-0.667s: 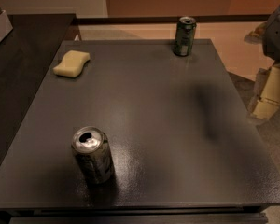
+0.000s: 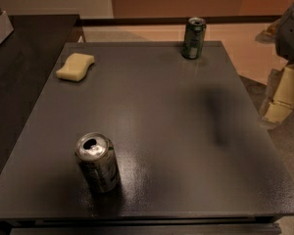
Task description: Move sponge near 7up can
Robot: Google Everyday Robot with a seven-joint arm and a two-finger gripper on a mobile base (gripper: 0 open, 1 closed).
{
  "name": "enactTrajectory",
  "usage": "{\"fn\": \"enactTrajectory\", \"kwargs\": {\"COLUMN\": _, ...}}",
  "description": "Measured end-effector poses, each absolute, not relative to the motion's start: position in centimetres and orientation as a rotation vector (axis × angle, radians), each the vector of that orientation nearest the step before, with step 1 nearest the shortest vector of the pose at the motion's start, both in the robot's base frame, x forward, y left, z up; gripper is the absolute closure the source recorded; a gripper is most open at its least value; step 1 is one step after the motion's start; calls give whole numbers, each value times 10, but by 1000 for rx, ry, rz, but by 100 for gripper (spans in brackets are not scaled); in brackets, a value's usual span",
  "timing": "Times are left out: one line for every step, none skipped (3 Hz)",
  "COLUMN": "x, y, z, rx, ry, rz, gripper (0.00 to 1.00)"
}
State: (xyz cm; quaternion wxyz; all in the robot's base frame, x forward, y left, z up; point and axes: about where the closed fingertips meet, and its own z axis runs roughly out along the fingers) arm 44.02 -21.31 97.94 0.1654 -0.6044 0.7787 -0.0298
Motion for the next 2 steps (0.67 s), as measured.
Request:
{"fn": "enactTrajectory", "kwargs": {"x": 452, "y": -194, "z": 985, "rx": -1721, "ry": 2170, "rz": 19, "gripper": 0}}
{"fn": "enactTrajectory", "kwargs": {"x": 475, "y": -153, "z": 986, "rx": -1723, "ry": 2084, "rz": 144, "gripper": 0}}
